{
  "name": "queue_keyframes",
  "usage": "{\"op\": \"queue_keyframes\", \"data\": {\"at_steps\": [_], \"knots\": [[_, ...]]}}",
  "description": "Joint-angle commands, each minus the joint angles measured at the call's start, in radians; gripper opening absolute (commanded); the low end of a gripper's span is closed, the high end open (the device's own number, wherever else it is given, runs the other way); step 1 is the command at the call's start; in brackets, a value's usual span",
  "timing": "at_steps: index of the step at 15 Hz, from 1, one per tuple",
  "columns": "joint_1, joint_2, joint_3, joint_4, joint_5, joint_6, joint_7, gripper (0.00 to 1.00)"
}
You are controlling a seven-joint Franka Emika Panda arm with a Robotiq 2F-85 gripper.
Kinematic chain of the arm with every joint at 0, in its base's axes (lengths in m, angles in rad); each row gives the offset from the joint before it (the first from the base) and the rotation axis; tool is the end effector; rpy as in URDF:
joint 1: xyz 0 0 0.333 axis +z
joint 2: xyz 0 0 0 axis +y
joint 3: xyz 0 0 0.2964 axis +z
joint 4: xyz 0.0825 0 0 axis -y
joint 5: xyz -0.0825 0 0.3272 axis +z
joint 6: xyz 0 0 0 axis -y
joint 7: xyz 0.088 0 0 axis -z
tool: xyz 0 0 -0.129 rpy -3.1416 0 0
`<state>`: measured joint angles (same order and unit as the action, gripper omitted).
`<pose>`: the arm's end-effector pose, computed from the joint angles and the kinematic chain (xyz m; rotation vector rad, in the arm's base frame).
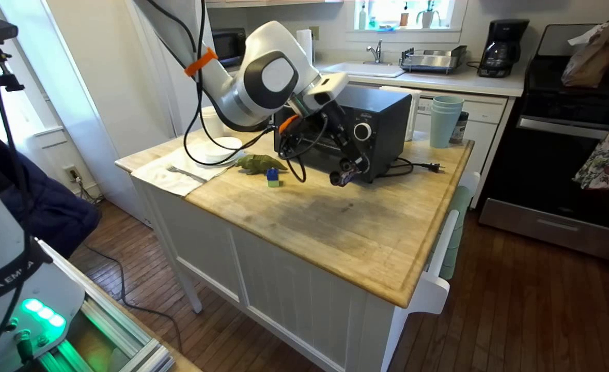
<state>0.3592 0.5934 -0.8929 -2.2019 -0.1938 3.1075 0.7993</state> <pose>0.5075 -0.2564 0.2643 2.3621 -1.1845 0.7313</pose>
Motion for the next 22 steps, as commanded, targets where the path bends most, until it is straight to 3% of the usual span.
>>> {"op": "queue_keyframes", "data": {"at_steps": [1,6,11,22], "knots": [[0.143,0.118,-0.117,-0.033,0.133,0.059,0.012,0.07],[0.132,0.137,-0.051,-0.041,0.298,0.073,-0.035,0.07],[0.100,0.132,0.005,-0.044,0.367,0.106,-0.083,0.07],[0.033,0.187,0.120,-0.051,0.585,0.343,-0.262,0.07]]}}
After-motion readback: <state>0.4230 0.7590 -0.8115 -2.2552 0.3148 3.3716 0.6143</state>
